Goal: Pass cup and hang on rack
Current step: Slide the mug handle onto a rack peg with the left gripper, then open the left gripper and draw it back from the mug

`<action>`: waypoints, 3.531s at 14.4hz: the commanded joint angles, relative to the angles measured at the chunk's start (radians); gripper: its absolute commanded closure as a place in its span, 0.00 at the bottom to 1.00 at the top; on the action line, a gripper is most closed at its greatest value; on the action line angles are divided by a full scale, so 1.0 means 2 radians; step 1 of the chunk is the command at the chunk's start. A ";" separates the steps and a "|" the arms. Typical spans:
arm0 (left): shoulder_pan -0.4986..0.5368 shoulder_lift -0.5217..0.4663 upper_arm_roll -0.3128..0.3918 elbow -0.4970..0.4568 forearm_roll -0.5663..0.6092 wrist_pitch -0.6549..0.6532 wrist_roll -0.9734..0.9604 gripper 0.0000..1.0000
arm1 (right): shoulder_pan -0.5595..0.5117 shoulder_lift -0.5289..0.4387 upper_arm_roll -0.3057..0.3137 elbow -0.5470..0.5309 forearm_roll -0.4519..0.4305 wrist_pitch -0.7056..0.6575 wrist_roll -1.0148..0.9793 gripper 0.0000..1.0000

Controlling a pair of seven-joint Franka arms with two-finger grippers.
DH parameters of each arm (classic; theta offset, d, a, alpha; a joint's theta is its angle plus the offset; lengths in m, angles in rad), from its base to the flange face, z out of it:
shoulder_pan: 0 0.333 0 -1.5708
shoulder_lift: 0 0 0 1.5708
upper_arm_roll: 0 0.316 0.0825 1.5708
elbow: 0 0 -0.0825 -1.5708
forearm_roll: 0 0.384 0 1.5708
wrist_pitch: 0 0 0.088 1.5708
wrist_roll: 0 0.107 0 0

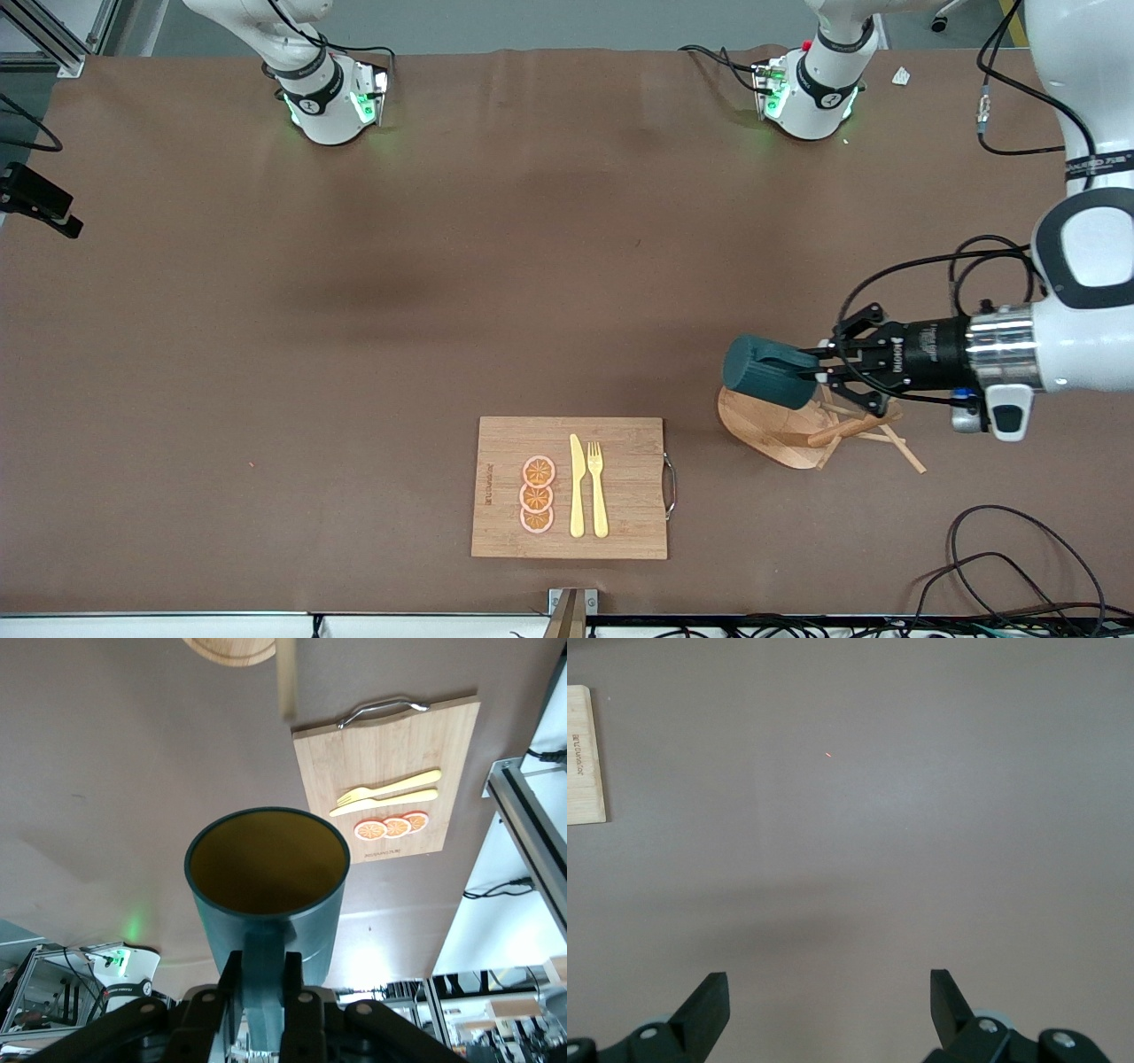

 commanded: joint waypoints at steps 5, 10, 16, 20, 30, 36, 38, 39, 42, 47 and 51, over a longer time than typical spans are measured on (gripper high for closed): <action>0.024 0.021 -0.003 0.000 -0.017 -0.007 0.045 1.00 | -0.006 -0.005 0.004 -0.008 -0.002 0.006 -0.007 0.00; 0.026 0.030 0.000 -0.001 -0.013 -0.007 0.046 1.00 | -0.006 -0.005 0.003 -0.008 -0.002 0.006 -0.007 0.00; 0.041 0.044 0.002 -0.001 -0.014 -0.007 0.046 1.00 | -0.006 -0.005 0.003 -0.008 -0.002 0.006 -0.007 0.00; 0.040 0.044 0.002 0.000 -0.013 -0.003 0.046 1.00 | -0.006 -0.005 0.003 -0.008 -0.002 0.006 -0.007 0.00; 0.048 0.046 0.003 0.000 -0.009 -0.001 0.039 1.00 | -0.006 -0.005 0.003 -0.010 -0.002 0.006 -0.007 0.00; 0.056 0.058 0.003 0.000 -0.010 0.025 0.040 1.00 | -0.006 -0.005 0.004 -0.010 -0.002 0.006 -0.007 0.00; 0.056 0.059 0.003 0.001 -0.010 0.027 0.039 1.00 | -0.006 -0.005 0.003 -0.010 -0.002 0.006 -0.007 0.00; 0.056 0.059 0.003 0.000 -0.010 0.032 0.039 1.00 | -0.006 -0.005 0.003 -0.010 -0.002 0.006 -0.007 0.00; 0.056 0.064 0.003 0.000 -0.010 0.033 0.042 0.98 | -0.006 -0.005 0.003 -0.010 -0.002 0.006 -0.007 0.00; 0.056 0.066 0.003 0.001 -0.009 0.042 0.046 0.26 | -0.006 -0.005 0.004 -0.010 -0.002 0.006 -0.007 0.00; 0.052 0.055 0.002 0.003 -0.009 0.041 0.042 0.00 | -0.006 -0.005 0.004 -0.010 -0.002 0.006 -0.007 0.00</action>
